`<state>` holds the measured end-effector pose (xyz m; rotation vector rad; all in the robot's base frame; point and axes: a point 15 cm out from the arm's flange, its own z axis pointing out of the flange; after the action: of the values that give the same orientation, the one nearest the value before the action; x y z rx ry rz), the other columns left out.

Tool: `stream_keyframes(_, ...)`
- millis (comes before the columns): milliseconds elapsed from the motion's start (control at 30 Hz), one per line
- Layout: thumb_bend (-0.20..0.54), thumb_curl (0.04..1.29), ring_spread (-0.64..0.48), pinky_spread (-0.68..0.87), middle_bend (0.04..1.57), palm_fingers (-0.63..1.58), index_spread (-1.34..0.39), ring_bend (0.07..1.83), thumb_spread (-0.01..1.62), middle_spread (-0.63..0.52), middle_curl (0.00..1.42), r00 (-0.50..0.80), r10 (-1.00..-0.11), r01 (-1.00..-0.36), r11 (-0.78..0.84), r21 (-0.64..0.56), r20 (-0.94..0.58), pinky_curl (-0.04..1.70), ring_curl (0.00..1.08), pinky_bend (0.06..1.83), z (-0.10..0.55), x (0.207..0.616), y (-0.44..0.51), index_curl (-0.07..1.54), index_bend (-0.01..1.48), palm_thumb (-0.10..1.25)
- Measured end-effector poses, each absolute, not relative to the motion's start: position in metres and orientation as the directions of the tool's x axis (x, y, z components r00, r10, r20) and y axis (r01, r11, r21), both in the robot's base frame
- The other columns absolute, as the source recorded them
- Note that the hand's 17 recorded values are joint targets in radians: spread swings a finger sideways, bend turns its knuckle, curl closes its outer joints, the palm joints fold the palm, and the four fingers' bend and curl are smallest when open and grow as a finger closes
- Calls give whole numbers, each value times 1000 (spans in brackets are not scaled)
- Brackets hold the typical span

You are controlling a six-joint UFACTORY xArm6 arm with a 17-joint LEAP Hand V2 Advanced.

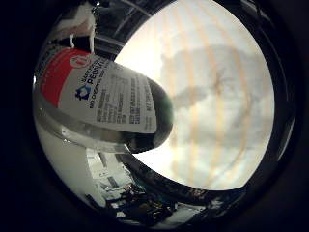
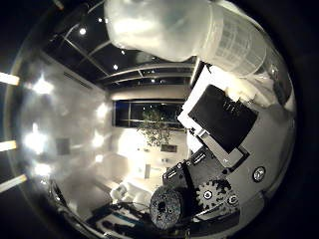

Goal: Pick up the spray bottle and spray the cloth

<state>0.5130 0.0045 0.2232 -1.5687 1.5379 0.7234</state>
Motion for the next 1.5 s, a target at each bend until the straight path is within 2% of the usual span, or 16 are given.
stream_keyframes(100,-20,800,-158,-173,1356,1183,-216,1489,687,-87,604,151,-608,-989,-88,-123,-780,905,584,1220,227,499,11,778,1100,1026)
stream_keyframes(200,-21,810,-158,-171,1359,1183,-216,1489,680,-87,600,235,-653,-962,-264,-74,-720,941,584,1198,243,488,39,778,1104,1022)
stream_keyframes(367,-20,825,-158,-172,1366,1182,-217,1490,676,-86,597,347,-683,-897,-441,-15,-643,992,583,1167,266,476,82,777,1104,1014)
stream_keyframes(667,-20,843,-158,-181,1368,1185,-219,1495,662,-87,594,479,-691,-765,-631,130,-541,1076,579,1116,272,439,159,778,1100,1004)
stream_keyframes(867,-21,856,-158,-187,1367,1188,-220,1494,656,-87,592,561,-704,-691,-688,221,-436,1116,576,1092,273,428,191,783,1101,994)
stream_keyframes(1033,-21,863,-158,-192,1366,1190,-221,1493,653,-87,591,572,-711,-635,-699,328,-410,1139,575,1077,254,417,212,785,1097,993)
stream_keyframes(1500,-22,864,-159,-201,1368,1193,-222,1495,633,-87,589,697,-701,-563,-665,491,-150,1172,578,1055,214,406,229,790,1092,981)
